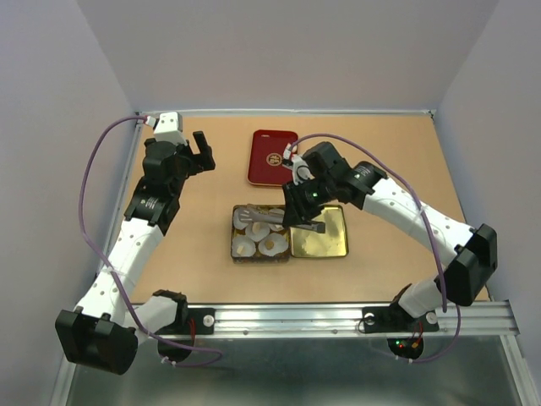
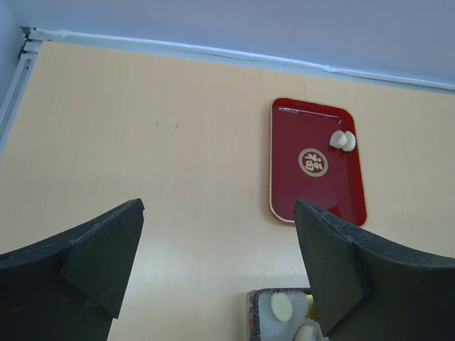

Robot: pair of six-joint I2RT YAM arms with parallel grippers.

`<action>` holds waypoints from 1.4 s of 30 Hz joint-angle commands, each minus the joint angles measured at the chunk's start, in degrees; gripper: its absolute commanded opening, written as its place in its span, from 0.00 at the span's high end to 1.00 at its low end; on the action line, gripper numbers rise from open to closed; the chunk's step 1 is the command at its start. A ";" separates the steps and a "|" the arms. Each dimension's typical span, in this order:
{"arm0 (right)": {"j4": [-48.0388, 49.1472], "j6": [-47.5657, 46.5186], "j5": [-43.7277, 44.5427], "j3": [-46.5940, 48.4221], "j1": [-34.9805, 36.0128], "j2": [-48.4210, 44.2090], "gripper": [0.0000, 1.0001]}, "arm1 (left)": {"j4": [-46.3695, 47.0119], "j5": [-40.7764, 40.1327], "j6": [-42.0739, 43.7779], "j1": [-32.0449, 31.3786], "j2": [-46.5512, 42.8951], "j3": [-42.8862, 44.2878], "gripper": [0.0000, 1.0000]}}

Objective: Pack the chocolate

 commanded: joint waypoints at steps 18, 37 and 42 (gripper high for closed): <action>-5.24 -2.47 2.70 -2.90 0.90 -1.27 0.67 | 1.38 -0.58 0.66 -0.31 -0.44 2.59 0.01; -4.72 -2.91 4.81 -2.81 0.81 0.13 0.53 | 1.12 -0.93 0.84 -0.39 -0.62 2.68 0.01; -3.93 -2.74 4.98 -2.03 0.90 0.40 0.53 | 1.03 -1.19 0.92 -0.39 -0.88 2.68 0.01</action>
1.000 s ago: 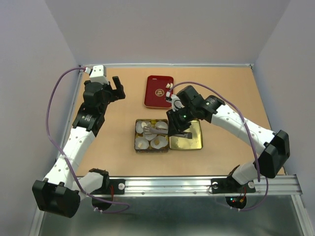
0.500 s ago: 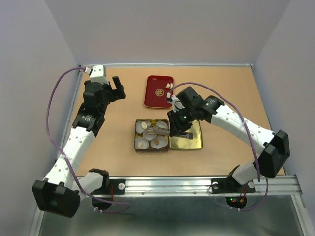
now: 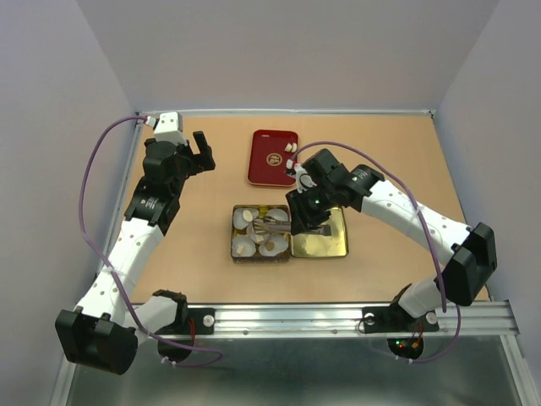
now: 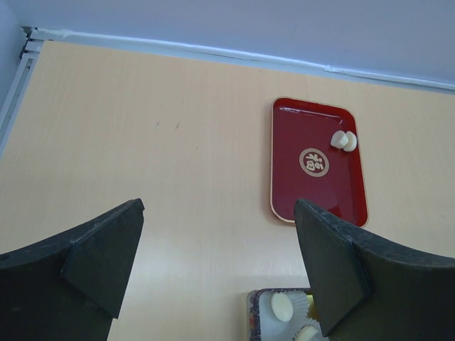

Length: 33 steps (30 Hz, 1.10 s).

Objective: Pack the chocolate

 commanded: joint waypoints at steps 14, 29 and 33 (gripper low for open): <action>6.13 0.86 14.78 12.17 -0.79 2.63 0.57 | 1.16 -0.76 0.82 -0.39 -1.34 2.68 0.01; 8.86 -0.02 30.95 26.41 -7.73 19.42 0.57 | 0.98 -1.37 0.99 -0.74 -2.22 2.51 0.01; 9.82 1.21 32.27 28.26 -9.93 23.90 0.56 | 0.90 -1.46 1.17 -0.75 -2.31 2.59 0.01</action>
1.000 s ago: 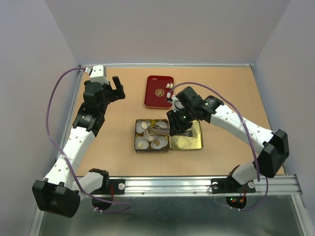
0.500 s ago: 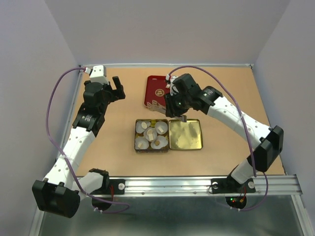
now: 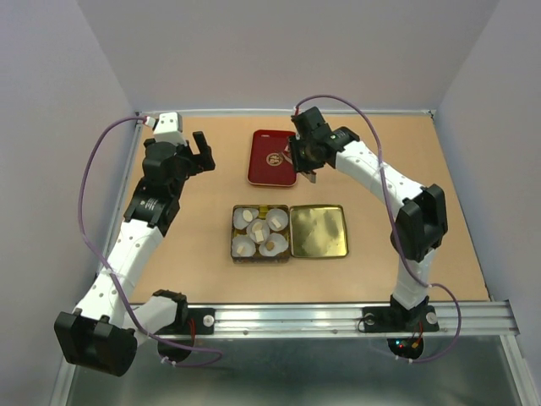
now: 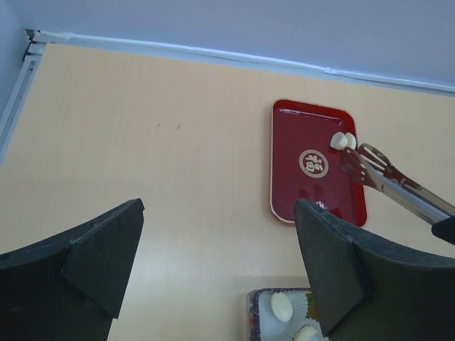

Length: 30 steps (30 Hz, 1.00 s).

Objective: Pack the chocolate

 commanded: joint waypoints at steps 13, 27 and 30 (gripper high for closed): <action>5.27 1.96 2.39 7.54 -3.56 8.14 0.55 | 1.09 -0.50 0.95 -0.35 -1.59 2.68 0.01; 6.15 3.54 0.28 10.00 -4.26 11.21 0.55 | 1.18 -0.32 0.95 -0.44 -1.41 2.68 0.01; 6.15 3.98 0.10 10.61 -4.35 12.35 0.55 | 1.09 -0.32 0.95 -0.44 -1.32 2.68 0.01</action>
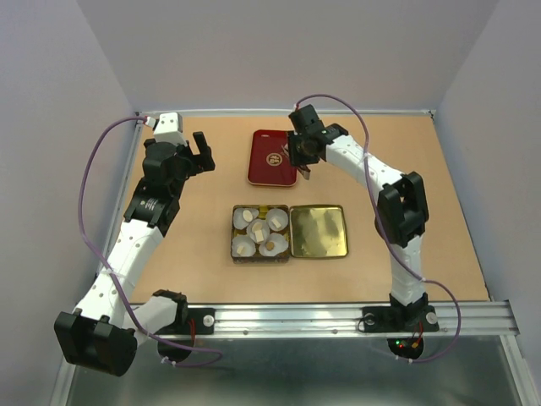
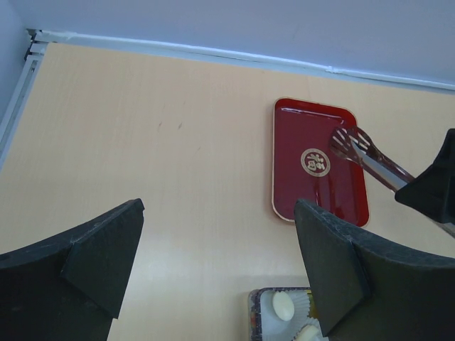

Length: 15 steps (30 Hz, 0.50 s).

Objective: Pack the chocolate

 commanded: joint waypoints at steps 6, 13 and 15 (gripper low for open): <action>2.67 1.64 -0.66 3.46 -0.68 0.97 0.55 | 1.31 -0.34 0.79 -0.42 -1.26 2.59 0.01; 2.67 2.52 -0.49 1.18 -0.68 -2.19 0.55 | 1.31 -0.34 0.71 -0.42 -1.17 2.59 0.01; 2.67 2.70 -0.49 0.57 -0.68 -3.24 0.55 | 1.40 -0.17 0.62 -0.51 -1.08 2.59 0.01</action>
